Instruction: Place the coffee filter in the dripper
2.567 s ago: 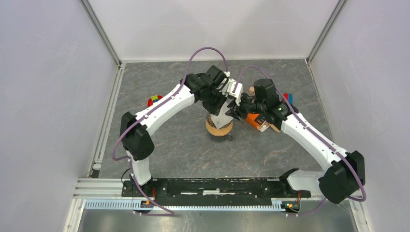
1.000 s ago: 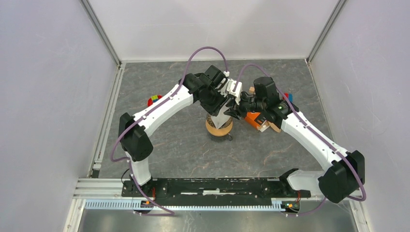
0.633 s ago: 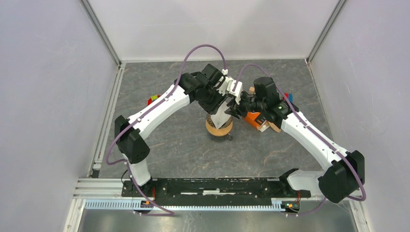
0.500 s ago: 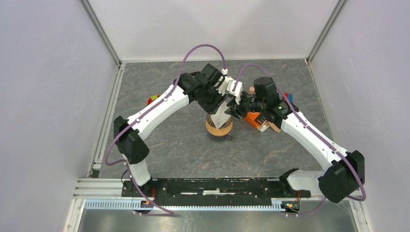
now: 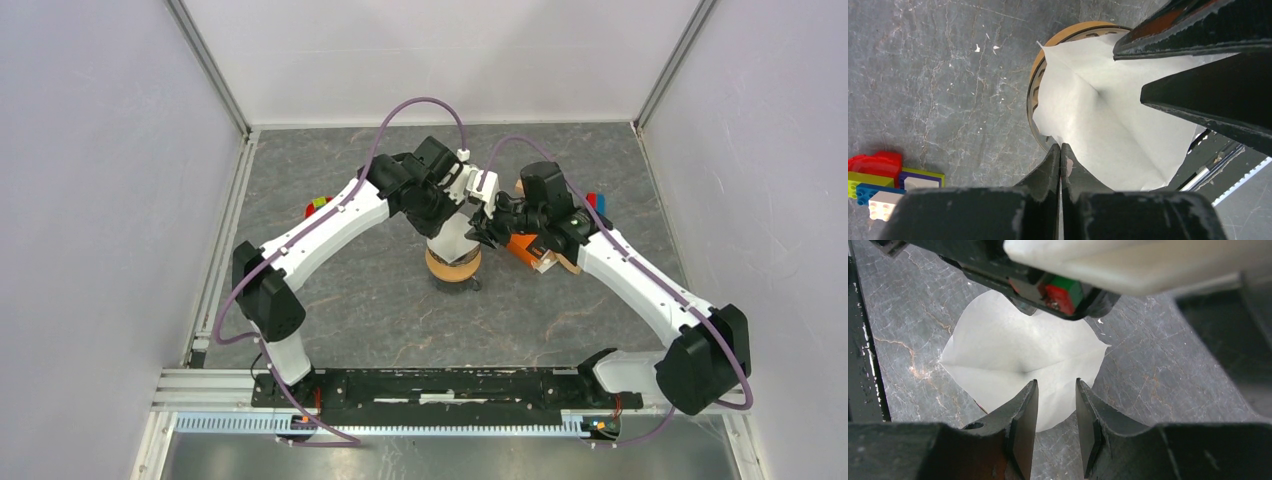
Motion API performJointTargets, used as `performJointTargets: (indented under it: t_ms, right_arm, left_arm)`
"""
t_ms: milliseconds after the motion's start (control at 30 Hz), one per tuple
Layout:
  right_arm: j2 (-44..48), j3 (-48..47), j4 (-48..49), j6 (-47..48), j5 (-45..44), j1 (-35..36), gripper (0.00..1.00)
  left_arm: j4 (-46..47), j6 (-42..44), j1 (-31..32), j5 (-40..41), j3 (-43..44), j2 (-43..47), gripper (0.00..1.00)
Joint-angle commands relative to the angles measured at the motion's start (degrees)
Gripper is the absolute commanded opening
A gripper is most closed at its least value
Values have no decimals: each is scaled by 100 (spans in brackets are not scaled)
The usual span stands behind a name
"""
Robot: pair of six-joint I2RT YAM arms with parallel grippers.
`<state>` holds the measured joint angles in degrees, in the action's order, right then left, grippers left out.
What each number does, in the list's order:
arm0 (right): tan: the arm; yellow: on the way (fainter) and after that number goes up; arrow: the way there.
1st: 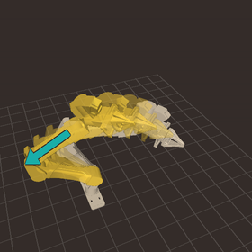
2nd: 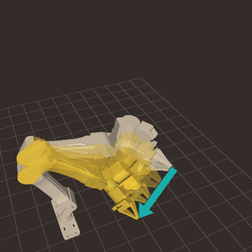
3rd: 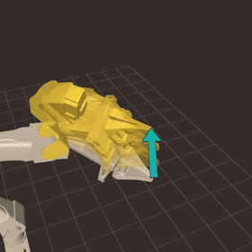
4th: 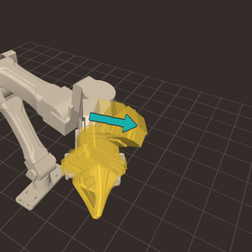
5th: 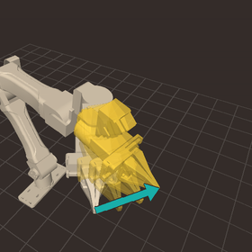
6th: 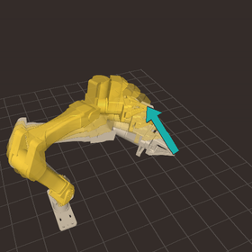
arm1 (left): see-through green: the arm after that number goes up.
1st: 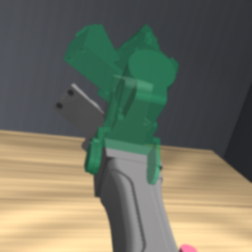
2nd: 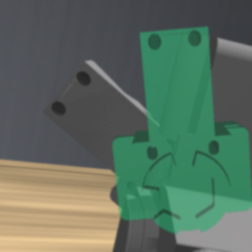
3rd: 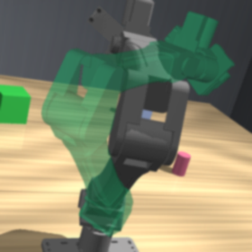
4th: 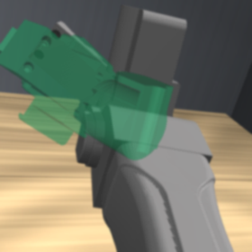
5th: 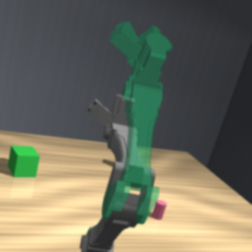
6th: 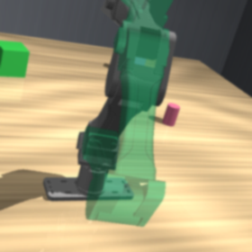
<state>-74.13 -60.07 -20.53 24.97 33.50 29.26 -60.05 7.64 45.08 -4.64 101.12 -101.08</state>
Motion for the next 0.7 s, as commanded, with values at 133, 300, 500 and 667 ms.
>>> performJointTargets:
  t_ms: [133,300,500,667]
  right_arm:
    - [-24,144,64,120,-89,35,39]
    - [18,333,118,197,-99,37,39]
    - [113,505,201,261,-85,36,39]
    - [100,484,189,280,-81,34,39]
  left_arm:
    - [-7,178,7,-128,-108,72,2]
    - [-7,205,10,-107,-169,22,2]
    - [4,215,10,-155,-240,-18,3]
    - [-3,225,10,-168,-243,-53,7]
